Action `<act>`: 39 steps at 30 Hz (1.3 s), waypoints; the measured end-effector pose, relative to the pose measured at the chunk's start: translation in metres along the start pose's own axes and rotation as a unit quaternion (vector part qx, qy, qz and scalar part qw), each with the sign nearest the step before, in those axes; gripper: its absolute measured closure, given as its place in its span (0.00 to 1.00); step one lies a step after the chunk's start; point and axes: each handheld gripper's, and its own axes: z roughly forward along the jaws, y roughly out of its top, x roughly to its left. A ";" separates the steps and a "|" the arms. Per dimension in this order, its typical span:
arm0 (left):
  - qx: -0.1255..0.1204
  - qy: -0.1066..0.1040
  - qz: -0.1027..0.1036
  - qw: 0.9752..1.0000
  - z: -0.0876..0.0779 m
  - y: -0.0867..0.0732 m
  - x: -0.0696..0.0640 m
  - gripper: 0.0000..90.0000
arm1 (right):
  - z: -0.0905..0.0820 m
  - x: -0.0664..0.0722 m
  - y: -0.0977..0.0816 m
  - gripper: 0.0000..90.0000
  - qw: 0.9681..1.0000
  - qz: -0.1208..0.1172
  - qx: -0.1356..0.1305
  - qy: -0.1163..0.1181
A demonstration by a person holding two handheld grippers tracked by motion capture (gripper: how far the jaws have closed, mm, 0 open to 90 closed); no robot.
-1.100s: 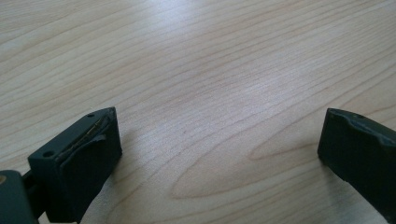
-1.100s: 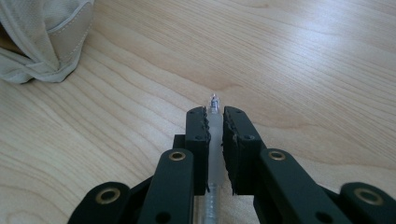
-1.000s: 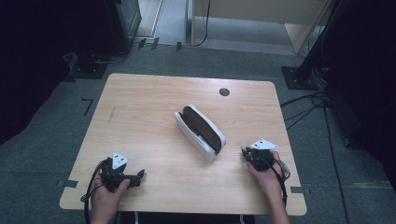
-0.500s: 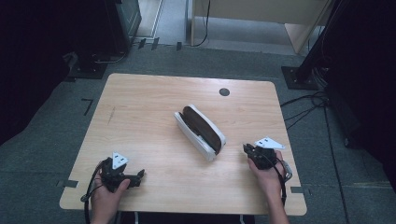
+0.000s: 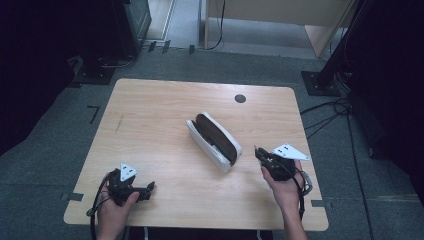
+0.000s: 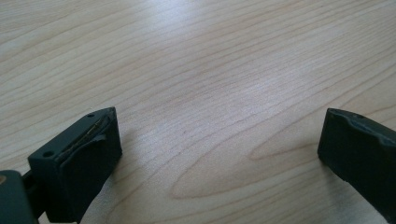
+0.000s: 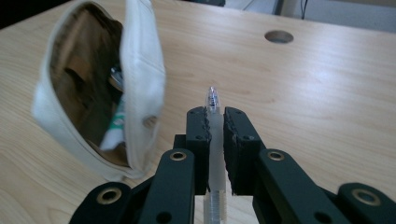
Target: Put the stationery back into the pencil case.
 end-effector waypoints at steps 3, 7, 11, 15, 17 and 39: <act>0.000 0.000 0.000 1.000 0.000 0.000 0.000 0.00 | -0.003 0.008 0.009 0.90 1.000 -0.006 -0.010 0.010; 0.000 0.000 0.000 1.000 0.000 0.000 0.000 0.00 | -0.004 0.018 0.022 0.90 1.000 -0.013 -0.019 0.021; -0.001 0.000 -0.001 1.000 0.000 0.000 0.000 0.00 | -0.002 0.027 0.032 0.90 0.999 -0.017 -0.026 0.032; 0.000 0.000 0.000 1.000 0.000 0.000 0.000 0.00 | 0.000 0.033 0.040 0.90 0.998 -0.019 -0.033 0.040; 0.000 0.000 0.000 1.000 0.000 0.000 0.000 0.00 | 0.003 0.039 0.046 0.90 0.998 -0.020 -0.036 0.047; -0.001 0.000 0.000 1.000 0.000 0.000 0.000 0.00 | 0.048 0.069 0.083 0.90 0.994 -0.044 -0.053 0.090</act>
